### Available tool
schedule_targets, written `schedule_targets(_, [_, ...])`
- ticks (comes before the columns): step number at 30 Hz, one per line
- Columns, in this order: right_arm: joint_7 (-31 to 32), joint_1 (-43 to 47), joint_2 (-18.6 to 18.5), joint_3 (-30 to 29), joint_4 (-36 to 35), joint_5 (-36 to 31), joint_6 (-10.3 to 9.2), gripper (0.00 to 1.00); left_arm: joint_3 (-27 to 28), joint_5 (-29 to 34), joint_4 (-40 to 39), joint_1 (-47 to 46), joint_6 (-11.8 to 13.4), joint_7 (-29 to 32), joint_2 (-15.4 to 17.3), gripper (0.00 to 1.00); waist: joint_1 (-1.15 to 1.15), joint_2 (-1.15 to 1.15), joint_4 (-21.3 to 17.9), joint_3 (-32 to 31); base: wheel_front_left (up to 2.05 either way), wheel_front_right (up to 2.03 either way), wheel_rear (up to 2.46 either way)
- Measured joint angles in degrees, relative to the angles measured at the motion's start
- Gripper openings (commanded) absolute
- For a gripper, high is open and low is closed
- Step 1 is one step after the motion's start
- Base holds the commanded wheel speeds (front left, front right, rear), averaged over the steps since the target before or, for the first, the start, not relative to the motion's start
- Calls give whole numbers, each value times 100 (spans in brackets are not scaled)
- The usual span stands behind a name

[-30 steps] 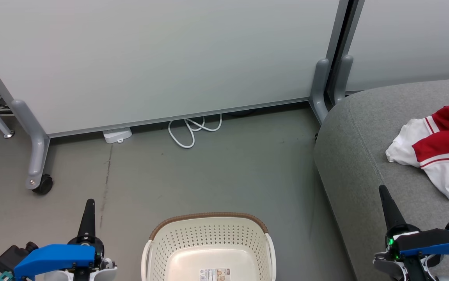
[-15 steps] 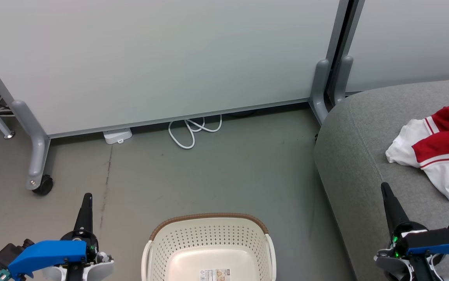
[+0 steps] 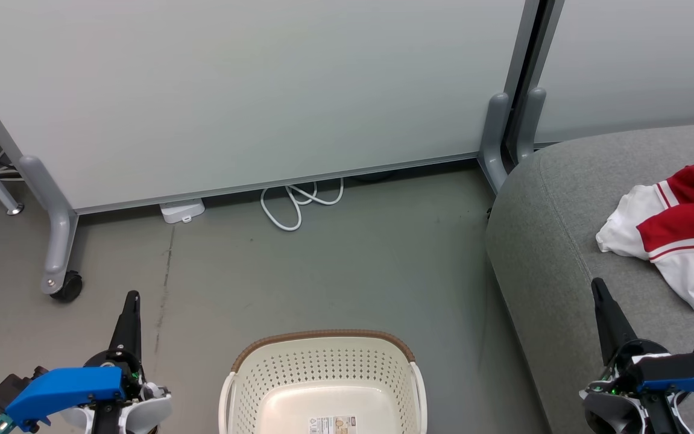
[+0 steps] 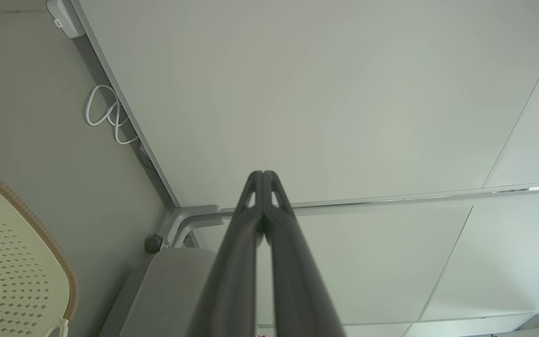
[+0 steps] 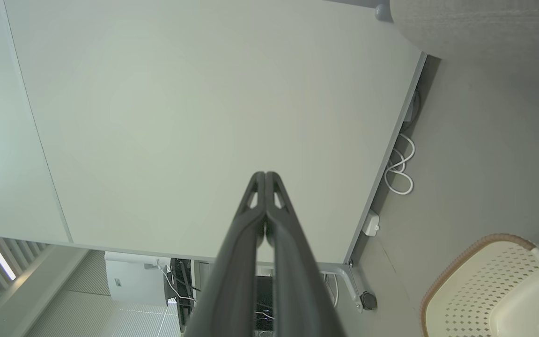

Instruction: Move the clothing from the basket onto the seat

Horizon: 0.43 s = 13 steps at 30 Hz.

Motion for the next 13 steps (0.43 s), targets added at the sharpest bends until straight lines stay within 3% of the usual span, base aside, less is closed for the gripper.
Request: schedule_targets(13, [118,-1,-3,-31,-76,545,0,0,82,-431,-64,-62,0,127,-4,0,0,0,3,-12,0,0,0])
